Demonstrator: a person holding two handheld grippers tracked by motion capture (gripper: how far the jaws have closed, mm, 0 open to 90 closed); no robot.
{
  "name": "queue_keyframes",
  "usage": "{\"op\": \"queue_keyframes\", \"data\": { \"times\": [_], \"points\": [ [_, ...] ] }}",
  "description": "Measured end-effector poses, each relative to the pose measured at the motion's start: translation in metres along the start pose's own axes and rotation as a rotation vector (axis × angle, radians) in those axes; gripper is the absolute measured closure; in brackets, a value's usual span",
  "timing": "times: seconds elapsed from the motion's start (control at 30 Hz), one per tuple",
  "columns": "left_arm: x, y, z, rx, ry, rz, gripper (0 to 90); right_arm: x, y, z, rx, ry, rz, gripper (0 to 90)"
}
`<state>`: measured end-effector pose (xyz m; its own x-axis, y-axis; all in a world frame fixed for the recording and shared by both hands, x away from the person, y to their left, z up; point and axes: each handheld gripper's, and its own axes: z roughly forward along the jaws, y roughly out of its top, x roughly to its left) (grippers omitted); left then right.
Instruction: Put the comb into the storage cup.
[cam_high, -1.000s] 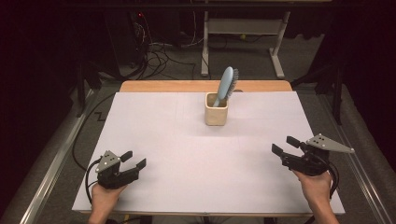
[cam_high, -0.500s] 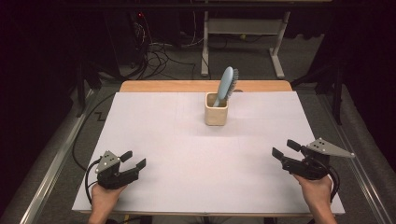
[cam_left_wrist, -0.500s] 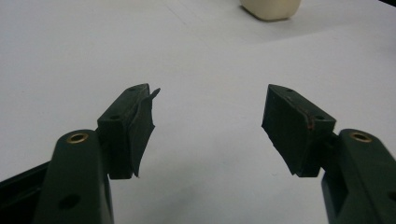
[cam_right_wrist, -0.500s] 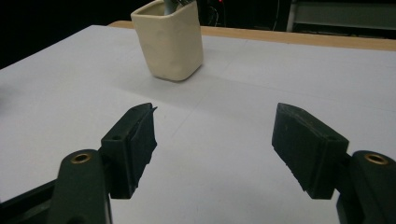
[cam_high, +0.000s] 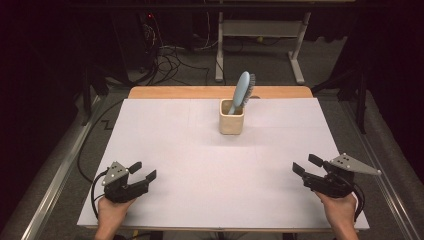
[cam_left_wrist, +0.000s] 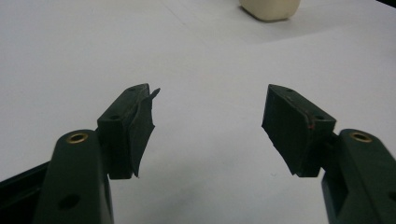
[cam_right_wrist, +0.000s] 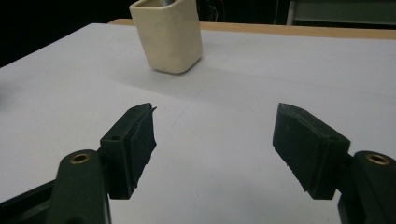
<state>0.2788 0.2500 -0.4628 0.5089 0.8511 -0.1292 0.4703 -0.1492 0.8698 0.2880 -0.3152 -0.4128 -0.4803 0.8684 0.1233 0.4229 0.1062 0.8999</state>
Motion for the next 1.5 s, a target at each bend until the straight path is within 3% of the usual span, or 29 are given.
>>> {"op": "queue_keyframes", "data": {
  "times": [1.5],
  "points": [
    [0.0, 0.0, -0.002, -0.004, -0.001, -0.004, 34.0, -0.005, -0.033, -0.007, 0.024, -0.016, 0.028, 28.4]
  ]
}}
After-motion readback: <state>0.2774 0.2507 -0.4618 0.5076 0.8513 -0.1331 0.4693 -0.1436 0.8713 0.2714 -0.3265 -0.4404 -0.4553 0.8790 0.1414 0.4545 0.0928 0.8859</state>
